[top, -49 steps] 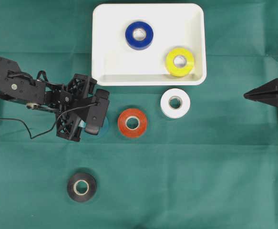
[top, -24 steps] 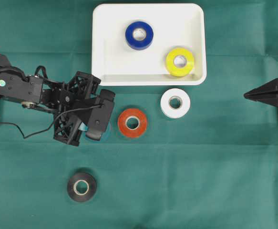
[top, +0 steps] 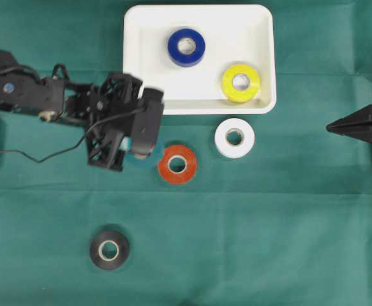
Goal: Put the tape into the white case with the left arm.
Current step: 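Close the left gripper on the teal tape and lift it, then carry the teal tape into the tray between blue and yellow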
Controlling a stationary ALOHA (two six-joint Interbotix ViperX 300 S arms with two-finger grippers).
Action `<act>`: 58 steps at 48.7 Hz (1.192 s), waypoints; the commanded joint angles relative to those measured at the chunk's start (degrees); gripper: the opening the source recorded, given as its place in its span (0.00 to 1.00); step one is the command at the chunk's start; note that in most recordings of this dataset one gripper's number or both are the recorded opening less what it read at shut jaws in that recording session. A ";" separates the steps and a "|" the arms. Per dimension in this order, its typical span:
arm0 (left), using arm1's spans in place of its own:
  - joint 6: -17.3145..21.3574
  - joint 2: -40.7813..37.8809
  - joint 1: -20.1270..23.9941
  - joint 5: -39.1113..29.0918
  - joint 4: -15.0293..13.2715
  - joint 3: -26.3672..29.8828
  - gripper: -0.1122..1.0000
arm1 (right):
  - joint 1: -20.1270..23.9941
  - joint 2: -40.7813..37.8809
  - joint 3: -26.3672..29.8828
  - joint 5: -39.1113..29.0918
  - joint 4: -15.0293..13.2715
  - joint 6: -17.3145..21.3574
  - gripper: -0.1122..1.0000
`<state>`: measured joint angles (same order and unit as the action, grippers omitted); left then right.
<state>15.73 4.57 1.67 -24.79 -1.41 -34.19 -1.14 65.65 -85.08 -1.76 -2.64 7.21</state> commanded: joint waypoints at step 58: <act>0.26 -19.25 16.88 2.46 0.09 20.83 0.31 | -0.09 -0.35 0.44 0.53 -0.09 0.53 0.02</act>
<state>16.17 -15.82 18.46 -22.76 -1.32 -14.94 -1.14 65.65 -85.17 -1.76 -2.64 7.65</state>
